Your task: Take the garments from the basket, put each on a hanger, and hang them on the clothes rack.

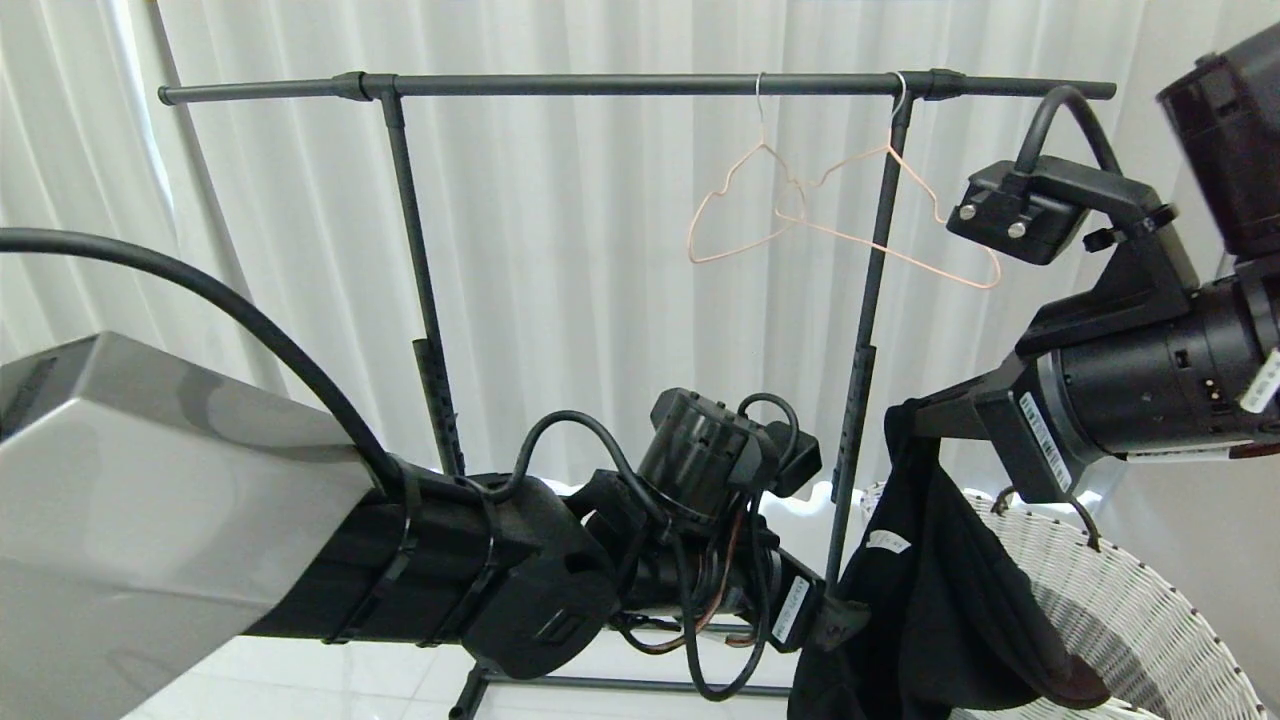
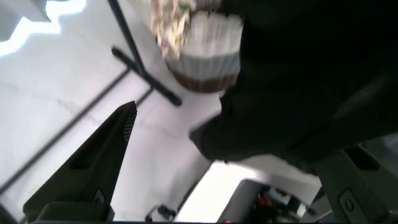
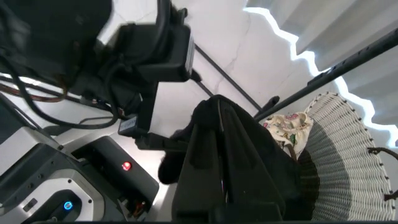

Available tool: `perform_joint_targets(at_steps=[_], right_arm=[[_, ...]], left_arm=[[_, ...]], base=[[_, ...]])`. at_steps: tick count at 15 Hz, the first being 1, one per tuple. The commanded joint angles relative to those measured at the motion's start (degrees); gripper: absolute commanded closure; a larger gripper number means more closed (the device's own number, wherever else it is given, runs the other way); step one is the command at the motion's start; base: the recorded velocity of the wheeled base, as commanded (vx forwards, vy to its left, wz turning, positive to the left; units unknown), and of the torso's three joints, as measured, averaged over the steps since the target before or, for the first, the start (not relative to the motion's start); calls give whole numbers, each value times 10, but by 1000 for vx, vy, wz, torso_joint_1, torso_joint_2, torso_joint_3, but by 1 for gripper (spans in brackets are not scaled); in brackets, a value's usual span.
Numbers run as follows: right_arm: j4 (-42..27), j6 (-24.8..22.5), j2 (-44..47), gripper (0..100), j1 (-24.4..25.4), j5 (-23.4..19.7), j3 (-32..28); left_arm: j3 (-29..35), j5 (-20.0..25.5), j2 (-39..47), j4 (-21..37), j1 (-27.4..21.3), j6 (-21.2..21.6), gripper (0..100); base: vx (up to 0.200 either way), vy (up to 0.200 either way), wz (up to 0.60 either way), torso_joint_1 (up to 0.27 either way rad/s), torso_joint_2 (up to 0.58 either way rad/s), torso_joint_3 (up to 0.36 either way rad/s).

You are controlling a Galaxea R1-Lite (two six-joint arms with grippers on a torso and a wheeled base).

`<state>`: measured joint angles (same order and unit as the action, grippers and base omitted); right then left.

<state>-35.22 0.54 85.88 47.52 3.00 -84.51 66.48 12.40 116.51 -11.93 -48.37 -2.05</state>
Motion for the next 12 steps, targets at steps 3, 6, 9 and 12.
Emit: perform_joint_targets(at_steps=[3, 6, 9, 12], right_arm=[[-1, 0, -15, 100, -1, 0, 2], [-4, 0, -19, 100, -1, 0, 5], [-5, 0, -23, 100, -1, 0, 5], [-6, 0, -27, 100, -1, 1, 11]], left_arm=[[-52, -3, 1, -1, 0, 1, 0], [-62, -11, -5, -1, 0, 1, 0], [-65, -27, -5, -1, -1, 1, 0], [-75, -27, -6, -1, -1, 2, 100]], base=[[0, 0, 0, 0, 0, 0], [0, 0, 0, 0, 0, 0], [0, 0, 0, 0, 0, 0], [0, 0, 0, 0, 0, 0]])
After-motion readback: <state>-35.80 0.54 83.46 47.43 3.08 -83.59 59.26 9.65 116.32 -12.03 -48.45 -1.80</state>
